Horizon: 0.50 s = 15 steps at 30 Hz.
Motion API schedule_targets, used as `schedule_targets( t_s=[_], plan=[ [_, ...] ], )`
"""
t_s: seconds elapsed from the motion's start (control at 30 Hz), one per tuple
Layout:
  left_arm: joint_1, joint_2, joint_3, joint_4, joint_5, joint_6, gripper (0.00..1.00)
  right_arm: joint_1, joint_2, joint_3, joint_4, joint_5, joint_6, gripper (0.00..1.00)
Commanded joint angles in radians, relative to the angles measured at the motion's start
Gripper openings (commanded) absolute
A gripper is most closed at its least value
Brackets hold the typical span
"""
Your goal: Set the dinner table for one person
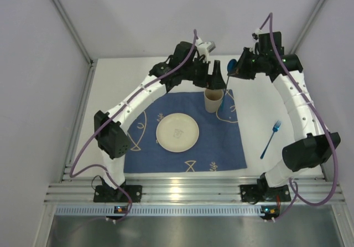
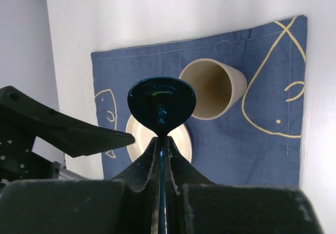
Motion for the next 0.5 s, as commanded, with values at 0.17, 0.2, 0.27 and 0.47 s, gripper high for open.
schedule_targets(
  t_s=[0.17, 0.2, 0.27, 0.47],
  plan=[
    [-0.036, 0.014, 0.055, 0.079, 0.022, -0.012, 0.85, 0.047, -0.032, 0.043, -0.019, -0.045, -0.003, 0.00],
    [-0.033, -0.001, 0.056, 0.056, -0.018, 0.012, 0.85, 0.056, -0.020, 0.060, -0.045, -0.031, -0.022, 0.00],
    [-0.023, -0.024, 0.049, 0.027, -0.064, 0.038, 0.85, 0.101, 0.002, 0.053, -0.120, 0.021, -0.085, 0.00],
    [0.109, -0.225, -0.153, 0.008, -0.135, 0.048, 0.85, 0.188, -0.101, -0.171, -0.079, 0.090, -0.121, 0.00]
  ],
)
